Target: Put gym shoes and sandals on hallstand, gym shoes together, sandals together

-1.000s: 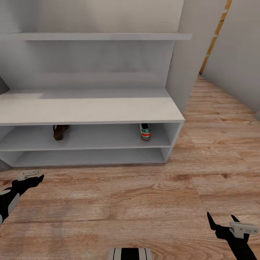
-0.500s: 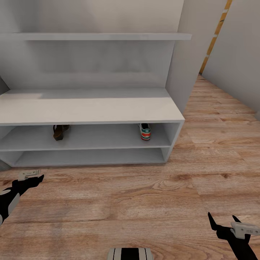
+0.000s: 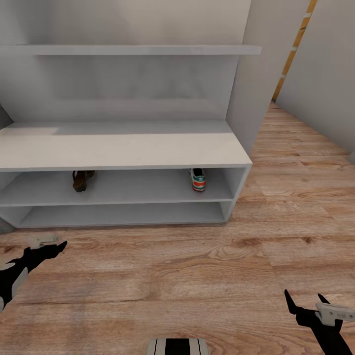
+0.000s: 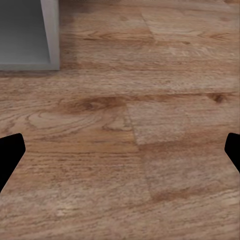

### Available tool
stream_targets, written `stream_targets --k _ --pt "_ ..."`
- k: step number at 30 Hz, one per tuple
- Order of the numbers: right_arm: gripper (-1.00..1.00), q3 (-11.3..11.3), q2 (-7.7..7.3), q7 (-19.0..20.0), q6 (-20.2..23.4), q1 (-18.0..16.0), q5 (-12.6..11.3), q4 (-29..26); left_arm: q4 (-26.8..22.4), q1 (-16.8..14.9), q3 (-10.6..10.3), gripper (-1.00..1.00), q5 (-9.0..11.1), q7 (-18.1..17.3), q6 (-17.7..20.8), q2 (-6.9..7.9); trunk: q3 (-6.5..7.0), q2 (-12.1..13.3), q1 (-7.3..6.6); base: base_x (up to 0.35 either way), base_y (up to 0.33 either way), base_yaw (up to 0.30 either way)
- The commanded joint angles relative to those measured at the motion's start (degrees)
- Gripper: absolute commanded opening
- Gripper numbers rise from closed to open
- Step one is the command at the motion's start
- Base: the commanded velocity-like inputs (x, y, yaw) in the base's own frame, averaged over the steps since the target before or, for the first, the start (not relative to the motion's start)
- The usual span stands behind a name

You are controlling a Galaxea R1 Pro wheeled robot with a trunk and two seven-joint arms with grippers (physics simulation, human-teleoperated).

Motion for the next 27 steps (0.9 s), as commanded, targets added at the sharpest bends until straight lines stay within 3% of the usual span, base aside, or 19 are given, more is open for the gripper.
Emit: stream_targets --k 1,2,5,7,12,14,17,19,22,24,27 --pt "1.00 -0.02 0.00 -0.02 0.02 0.00 0.00 -0.05 -0.15 0.83 0.00 1.00 0.00 -2.07 -0.57 -0.29 0.00 0.00 0.00 0.000 0.000 0.000" --pt "1.00 -0.03 0.00 -0.04 0.03 0.00 0.00 -0.11 -0.35 1.83 0.00 1.00 0.01 -4.13 -1.21 -0.65 0.00 0.00 0.00 0.000 0.000 0.000" --pt "1.00 -0.04 0.00 -0.06 0.05 -0.01 0.00 -0.16 -0.64 2.85 -0.02 1.00 0.02 -6.04 -1.77 -1.08 0.00 0.00 0.00 0.000 0.000 0.000" --pt "1.00 -0.05 0.02 -0.10 0.08 -0.02 0.00 -0.22 -1.66 4.87 -0.01 1.00 0.07 -8.93 -2.60 -2.15 0.00 0.00 0.00 0.000 0.000 0.000" --pt "1.00 -0.06 0.05 -0.16 0.12 -0.02 0.00 -0.27 -2.73 6.65 -0.04 1.00 0.00 -10.73 -3.17 -3.64 0.00 0.00 0.00 0.000 0.000 0.000" --pt "1.00 -0.07 0.06 -0.23 0.12 -0.03 0.00 -0.18 -3.72 8.28 -0.11 1.00 -0.26 -11.71 -3.54 -5.78 0.00 0.00 0.00 0.000 0.000 0.000" --pt "1.00 -0.07 0.07 -0.29 0.13 -0.03 0.00 -0.14 -4.16 9.02 -0.14 1.00 -0.48 -11.92 -3.69 -6.92 0.00 0.00 0.00 0.000 0.000 0.000" --pt "1.00 -0.06 0.08 -0.42 0.15 -0.02 0.00 -0.24 -5.06 10.35 -0.22 1.00 -1.16 -11.89 -3.90 -9.00 0.00 0.00 0.00 0.000 0.000 0.000" --pt "1.00 -0.04 0.08 -0.47 0.16 -0.02 0.00 -0.29 -5.46 10.92 -0.26 1.00 -1.69 -11.51 -3.98 -9.90 0.00 0.00 0.00 0.000 0.000 0.000" --pt "1.00 -0.04 0.07 -0.55 0.17 -0.02 0.03 -0.21 -6.06 11.76 -0.48 1.00 -3.17 -9.72 -4.09 -11.54 0.00 0.00 0.00 0.000 0.000 0.000" --pt "1.00 -0.05 0.06 -0.59 0.17 -0.02 0.05 -0.17 -6.30 12.09 -0.63 1.00 -4.03 -8.60 -4.14 -12.23 0.00 0.00 0.00 0.000 0.000 0.000"
